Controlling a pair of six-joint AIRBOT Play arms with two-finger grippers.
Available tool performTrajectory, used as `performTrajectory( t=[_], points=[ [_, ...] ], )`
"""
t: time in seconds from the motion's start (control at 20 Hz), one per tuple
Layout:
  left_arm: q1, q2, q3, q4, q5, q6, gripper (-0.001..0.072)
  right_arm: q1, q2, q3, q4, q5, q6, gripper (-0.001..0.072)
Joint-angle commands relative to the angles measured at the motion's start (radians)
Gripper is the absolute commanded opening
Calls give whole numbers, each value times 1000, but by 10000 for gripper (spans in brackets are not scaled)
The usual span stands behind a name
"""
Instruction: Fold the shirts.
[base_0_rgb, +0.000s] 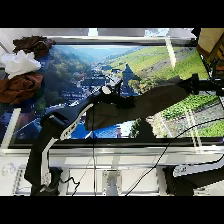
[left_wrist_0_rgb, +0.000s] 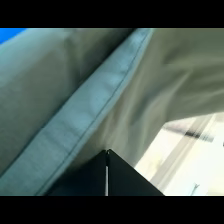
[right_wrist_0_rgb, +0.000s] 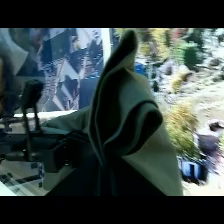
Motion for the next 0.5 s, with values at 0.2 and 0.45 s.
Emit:
performTrajectory(
  t=[0.2,0.45],
  points=[
    [3,-23,40,18,-52,-38,12,242,97,1,160,-50,-31,23],
    [100,55,260,0,-229,114,11,462,124,1,216,-66,-27,23]
  ],
)
